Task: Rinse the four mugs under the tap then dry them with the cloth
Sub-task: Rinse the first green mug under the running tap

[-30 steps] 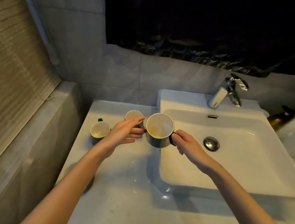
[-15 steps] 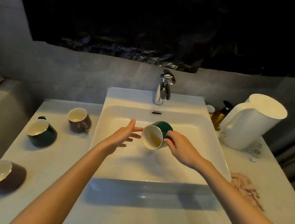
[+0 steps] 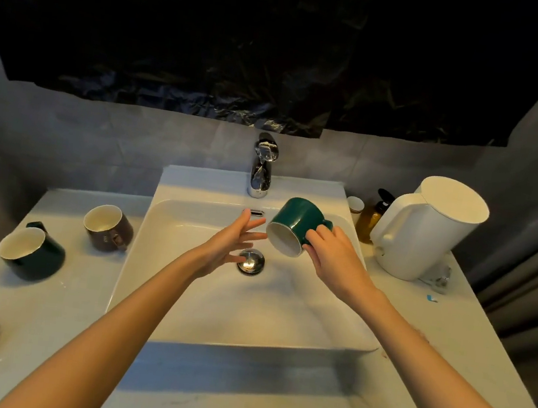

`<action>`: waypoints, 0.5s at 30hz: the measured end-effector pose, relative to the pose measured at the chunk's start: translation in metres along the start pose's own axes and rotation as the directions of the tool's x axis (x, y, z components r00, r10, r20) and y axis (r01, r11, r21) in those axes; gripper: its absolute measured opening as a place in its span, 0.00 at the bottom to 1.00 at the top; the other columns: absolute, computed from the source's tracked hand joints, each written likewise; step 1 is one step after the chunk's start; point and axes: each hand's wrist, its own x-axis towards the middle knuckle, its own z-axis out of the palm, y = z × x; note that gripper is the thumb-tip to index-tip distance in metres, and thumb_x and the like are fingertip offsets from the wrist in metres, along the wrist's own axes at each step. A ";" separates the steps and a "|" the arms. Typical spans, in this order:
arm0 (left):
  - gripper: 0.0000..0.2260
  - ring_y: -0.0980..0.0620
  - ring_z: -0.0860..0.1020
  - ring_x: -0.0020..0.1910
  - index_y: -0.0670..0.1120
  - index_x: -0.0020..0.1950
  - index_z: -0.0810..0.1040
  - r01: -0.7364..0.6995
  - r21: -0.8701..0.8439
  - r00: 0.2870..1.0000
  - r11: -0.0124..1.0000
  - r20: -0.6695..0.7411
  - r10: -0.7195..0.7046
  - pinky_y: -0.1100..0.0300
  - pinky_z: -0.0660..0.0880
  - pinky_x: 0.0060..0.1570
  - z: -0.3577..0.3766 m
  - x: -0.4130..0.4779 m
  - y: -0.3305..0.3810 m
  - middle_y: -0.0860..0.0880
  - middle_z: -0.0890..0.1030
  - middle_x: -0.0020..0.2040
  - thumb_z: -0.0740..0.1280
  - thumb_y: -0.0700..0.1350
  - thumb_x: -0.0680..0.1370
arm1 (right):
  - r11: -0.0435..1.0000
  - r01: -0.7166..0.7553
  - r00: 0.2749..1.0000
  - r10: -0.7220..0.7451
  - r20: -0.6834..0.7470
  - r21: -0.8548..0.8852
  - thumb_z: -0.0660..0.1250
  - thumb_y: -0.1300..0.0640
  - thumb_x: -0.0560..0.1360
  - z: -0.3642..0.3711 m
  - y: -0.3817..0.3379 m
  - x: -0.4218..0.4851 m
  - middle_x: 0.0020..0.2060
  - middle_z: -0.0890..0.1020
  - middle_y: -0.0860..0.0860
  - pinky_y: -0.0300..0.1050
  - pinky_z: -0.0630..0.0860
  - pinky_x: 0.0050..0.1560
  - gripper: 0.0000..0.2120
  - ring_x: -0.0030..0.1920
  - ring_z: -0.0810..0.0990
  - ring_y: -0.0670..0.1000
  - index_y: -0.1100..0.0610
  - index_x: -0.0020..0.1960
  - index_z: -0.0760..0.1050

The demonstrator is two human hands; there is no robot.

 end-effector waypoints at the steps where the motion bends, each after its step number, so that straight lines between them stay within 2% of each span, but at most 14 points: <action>1: 0.27 0.43 0.60 0.74 0.56 0.75 0.62 -0.005 0.020 1.000 1.000 -0.001 0.005 0.41 0.60 0.71 0.001 0.003 0.003 0.49 0.67 0.74 0.42 0.63 0.80 | 0.998 0.022 1.000 -0.023 -0.010 -0.060 0.62 0.56 0.81 0.001 0.002 0.003 0.62 0.76 0.50 0.41 0.70 0.59 0.12 0.59 0.72 0.50 0.53 0.64 0.73; 5: 0.28 0.42 0.59 0.75 0.55 0.75 0.63 0.003 0.040 1.000 0.999 -0.019 -0.002 0.40 0.59 0.71 0.005 0.013 0.009 0.48 0.64 0.75 0.41 0.63 0.80 | 0.970 0.039 0.999 -0.042 -0.006 -0.239 0.71 0.58 0.75 0.005 0.004 0.013 0.61 0.79 0.52 0.44 0.74 0.58 0.17 0.58 0.76 0.53 0.53 0.63 0.75; 12: 0.27 0.42 0.58 0.75 0.55 0.74 0.63 0.009 0.047 1.000 0.999 -0.022 -0.008 0.38 0.58 0.71 0.001 0.019 0.006 0.48 0.64 0.75 0.42 0.63 0.80 | 0.958 0.053 0.998 -0.056 -0.001 -0.283 0.77 0.60 0.68 0.009 0.000 0.017 0.54 0.83 0.55 0.44 0.78 0.48 0.18 0.50 0.80 0.54 0.56 0.57 0.79; 15: 0.27 0.42 0.58 0.75 0.55 0.74 0.63 0.002 0.052 1.000 0.999 -0.017 -0.001 0.39 0.59 0.71 -0.002 0.019 0.003 0.48 0.64 0.75 0.42 0.63 0.80 | 0.958 0.063 0.998 -0.062 0.012 -0.280 0.75 0.59 0.71 0.010 -0.002 0.018 0.57 0.81 0.54 0.43 0.76 0.51 0.17 0.52 0.79 0.54 0.55 0.59 0.78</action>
